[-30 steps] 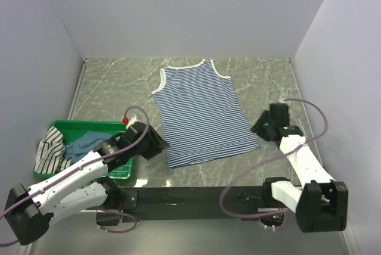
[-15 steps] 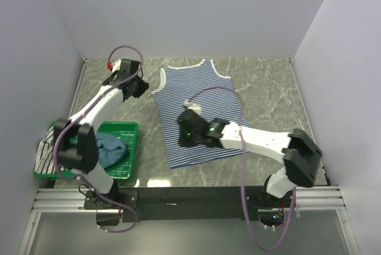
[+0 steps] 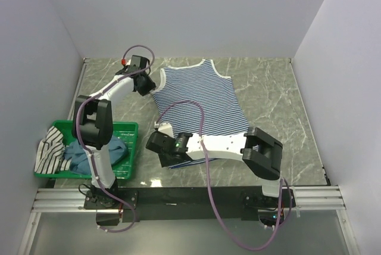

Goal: Fold and stack the tank tops

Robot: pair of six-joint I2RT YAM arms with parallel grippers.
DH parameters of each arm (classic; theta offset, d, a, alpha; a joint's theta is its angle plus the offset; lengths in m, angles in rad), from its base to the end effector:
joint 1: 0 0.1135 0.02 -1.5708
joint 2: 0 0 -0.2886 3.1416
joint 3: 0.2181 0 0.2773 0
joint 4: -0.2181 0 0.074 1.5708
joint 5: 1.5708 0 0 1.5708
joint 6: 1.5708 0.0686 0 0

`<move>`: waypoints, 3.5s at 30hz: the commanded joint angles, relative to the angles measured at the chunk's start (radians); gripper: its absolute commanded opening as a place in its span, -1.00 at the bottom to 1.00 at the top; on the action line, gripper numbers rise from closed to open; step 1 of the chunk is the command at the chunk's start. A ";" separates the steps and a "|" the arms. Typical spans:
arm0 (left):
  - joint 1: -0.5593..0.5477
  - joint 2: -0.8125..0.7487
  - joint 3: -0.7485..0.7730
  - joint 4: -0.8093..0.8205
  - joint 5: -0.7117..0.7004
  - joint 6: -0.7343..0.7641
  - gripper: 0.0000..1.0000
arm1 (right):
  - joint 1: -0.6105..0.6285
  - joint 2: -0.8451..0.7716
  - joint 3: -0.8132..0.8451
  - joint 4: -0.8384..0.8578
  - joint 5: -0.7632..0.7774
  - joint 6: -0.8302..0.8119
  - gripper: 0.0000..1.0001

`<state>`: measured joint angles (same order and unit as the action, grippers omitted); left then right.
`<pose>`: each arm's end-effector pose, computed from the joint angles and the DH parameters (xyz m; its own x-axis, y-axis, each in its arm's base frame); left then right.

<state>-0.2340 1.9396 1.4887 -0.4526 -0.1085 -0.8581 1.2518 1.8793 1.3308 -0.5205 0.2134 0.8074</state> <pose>0.4705 -0.1045 0.2070 -0.6247 -0.6243 -0.4690 -0.4700 0.7803 -0.4126 0.1511 0.4111 0.1749 -0.8375 -0.2842 -0.4667 -0.4209 0.8803 0.2191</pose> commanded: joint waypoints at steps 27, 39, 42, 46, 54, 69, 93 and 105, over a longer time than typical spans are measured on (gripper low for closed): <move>0.004 -0.014 -0.093 0.124 0.079 0.019 -0.25 | 0.055 0.095 0.067 -0.101 0.164 0.038 -0.96; 0.002 -0.011 -0.125 0.135 0.069 0.004 -0.12 | 0.001 -0.092 -0.024 -0.018 0.015 -0.024 -1.00; 0.002 0.015 -0.104 0.126 0.056 0.010 -0.13 | -0.003 -0.094 -0.031 -0.003 -0.020 -0.025 -1.00; 0.002 0.045 -0.084 0.126 0.027 0.010 -0.17 | -0.014 -0.101 -0.038 0.005 -0.032 -0.020 -1.00; 0.002 0.117 -0.025 0.124 -0.008 0.024 -0.25 | -0.020 -0.129 -0.102 0.051 -0.089 -0.013 -1.00; 0.005 0.101 0.012 0.108 -0.133 0.036 -0.99 | -0.018 -0.091 -0.147 0.200 -0.307 -0.005 -1.00; -0.134 0.148 0.307 -0.021 -0.200 0.037 -0.99 | -0.149 -0.324 -0.384 0.278 -0.292 0.001 -1.00; -0.232 0.265 0.433 -0.037 -0.184 0.018 -0.99 | -0.207 -0.456 -0.601 0.330 -0.235 0.064 -1.00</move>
<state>-0.4583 2.1990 1.8610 -0.5095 -0.2703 -0.8330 1.0569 1.4731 0.7631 -0.2169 -0.0341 0.8452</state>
